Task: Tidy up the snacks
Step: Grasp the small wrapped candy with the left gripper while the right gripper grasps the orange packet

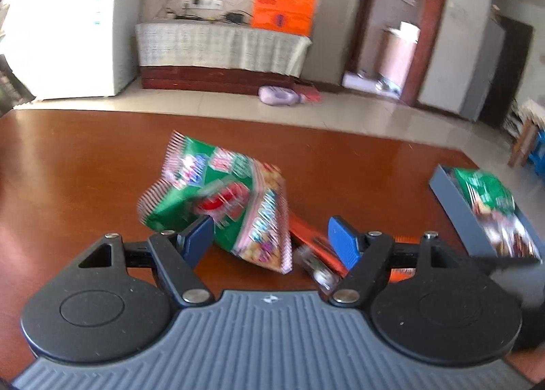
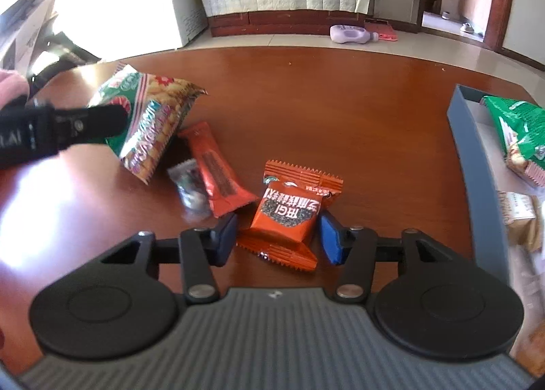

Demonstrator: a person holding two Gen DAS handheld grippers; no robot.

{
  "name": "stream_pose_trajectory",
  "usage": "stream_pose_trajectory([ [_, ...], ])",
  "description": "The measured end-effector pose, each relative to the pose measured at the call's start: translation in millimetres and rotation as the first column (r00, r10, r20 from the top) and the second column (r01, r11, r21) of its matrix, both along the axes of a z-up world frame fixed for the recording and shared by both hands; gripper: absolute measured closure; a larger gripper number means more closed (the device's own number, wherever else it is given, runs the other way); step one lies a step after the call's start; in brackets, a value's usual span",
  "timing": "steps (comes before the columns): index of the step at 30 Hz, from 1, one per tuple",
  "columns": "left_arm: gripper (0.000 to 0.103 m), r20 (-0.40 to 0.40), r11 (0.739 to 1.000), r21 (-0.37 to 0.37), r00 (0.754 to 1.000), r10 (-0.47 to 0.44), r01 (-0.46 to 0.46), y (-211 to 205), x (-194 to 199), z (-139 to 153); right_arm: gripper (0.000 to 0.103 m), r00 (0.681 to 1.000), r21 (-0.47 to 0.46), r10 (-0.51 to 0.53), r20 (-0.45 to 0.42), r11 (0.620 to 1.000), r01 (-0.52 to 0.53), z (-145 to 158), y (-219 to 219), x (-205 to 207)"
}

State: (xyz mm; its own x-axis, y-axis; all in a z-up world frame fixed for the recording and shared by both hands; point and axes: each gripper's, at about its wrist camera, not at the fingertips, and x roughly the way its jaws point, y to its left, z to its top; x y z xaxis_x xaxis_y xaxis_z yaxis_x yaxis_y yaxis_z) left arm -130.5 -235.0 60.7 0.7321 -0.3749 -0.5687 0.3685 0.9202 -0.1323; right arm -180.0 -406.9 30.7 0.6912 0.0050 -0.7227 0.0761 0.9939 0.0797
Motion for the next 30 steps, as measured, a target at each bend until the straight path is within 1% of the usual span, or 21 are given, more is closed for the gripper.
stream_pose_trajectory([
  [3, 0.025, -0.007, 0.995, 0.031, 0.996, -0.092, 0.092, -14.7, -9.1, -13.9, 0.049, 1.0, -0.005, 0.012, -0.02, 1.0, -0.012, 1.7, -12.4, -9.8],
  [5, 0.025, -0.005, 0.987, 0.058, 0.988, -0.153, 0.153, -25.4, -14.4, -22.8, 0.049, 0.999, -0.009, 0.017, -0.029, 1.0, -0.017, 2.0, -18.6, -14.5],
  [7, 0.027, -0.013, 0.982, 0.074, 0.985, -0.172, 0.172, -33.3, -12.9, -32.1, 0.049, 0.999, -0.015, 0.025, -0.036, 1.0, -0.026, 2.4, -23.6, -19.3],
  [8, 0.03, -0.023, 0.981, 0.075, 0.984, -0.175, 0.176, -36.1, -10.4, -37.8, 0.049, 0.999, -0.015, 0.03, -0.039, 0.999, -0.03, 2.6, -26.0, -20.9],
  [9, 0.036, -0.037, 0.982, 0.074, 0.985, -0.171, 0.174, -37.6, -6.6, -41.8, 0.049, 0.998, -0.014, 0.035, -0.042, 0.999, -0.035, 2.8, -28.1, -22.6],
  [10, 0.041, -0.06, 0.983, 0.068, 0.985, -0.165, 0.169, -38.9, -1.5, -46.5, 0.049, 0.998, -0.015, 0.037, -0.045, 0.999, -0.038, 2.7, -29.7, -23.5],
  [12, 0.045, -0.089, 0.985, 0.062, 0.984, -0.156, 0.162, -42.2, 4.8, -52.7, 0.049, 0.998, -0.018, 0.042, -0.048, 0.999, -0.043, 2.7, -32.3, -25.0],
  [13, 0.046, -0.097, 0.985, 0.067, 0.983, -0.155, 0.162, -44.4, 8.0, -56.0, 0.049, 0.998, -0.02, 0.045, -0.05, 0.999, -0.046, 3.1, -32.7, -25.5],
  [15, 0.046, -0.083, 0.983, 0.082, 0.984, -0.156, 0.163, -49.8, 11.1, -58.7, 0.049, 0.997, -0.024, 0.055, -0.052, 0.998, -0.056, 3.1, -33.0, -26.4],
  [19, 0.047, -0.081, 0.984, 0.08, 0.985, -0.153, 0.16, -58.1, 19.3, -62.2, 0.049, 0.997, -0.025, 0.063, -0.053, 0.998, -0.064, 3.2, -33.9, -27.2],
  [20, 0.05, -0.079, 0.984, 0.079, 0.985, -0.153, 0.159, -59.7, 20.8, -63.0, 0.049, 0.997, -0.027, 0.064, -0.052, 0.997, -0.065, 3.1, -33.7, -27.5],
  [21, 0.059, -0.076, 0.984, 0.08, 0.985, -0.154, 0.16, -61.0, 21.6, -63.6, 0.049, 0.996, -0.031, 0.066, -0.052, 0.997, -0.067, 2.8, -33.7, -27.9],
  [22, 0.071, -0.075, 0.984, 0.077, 0.985, -0.155, 0.16, -60.6, 22.0, -63.8, 0.049, 0.996, -0.037, 0.069, -0.052, 0.997, -0.071, 3.1, -33.0, -27.7],
  [24, 0.082, -0.083, 0.984, 0.061, 0.983, -0.164, 0.169, -60.4, 22.4, -63.8, 0.049, 0.996, -0.05, 0.075, -0.051, 0.996, -0.077, 2.9, -31.5, -28.2],
  [26, 0.087, -0.087, 0.984, 0.05, 0.982, -0.168, 0.172, -58.3, 21.5, -64.3, 0.049, 0.996, -0.053, 0.075, -0.05, 0.996, -0.077, 3.2, -31.2, -28.1],
  [30, 0.087, -0.083, 0.983, 0.058, 0.982, -0.169, 0.174, -54.2, 18.9, -63.8, 0.049, 0.997, -0.052, 0.066, -0.048, 0.996, -0.068, 3.5, -29.4, -26.1],
])
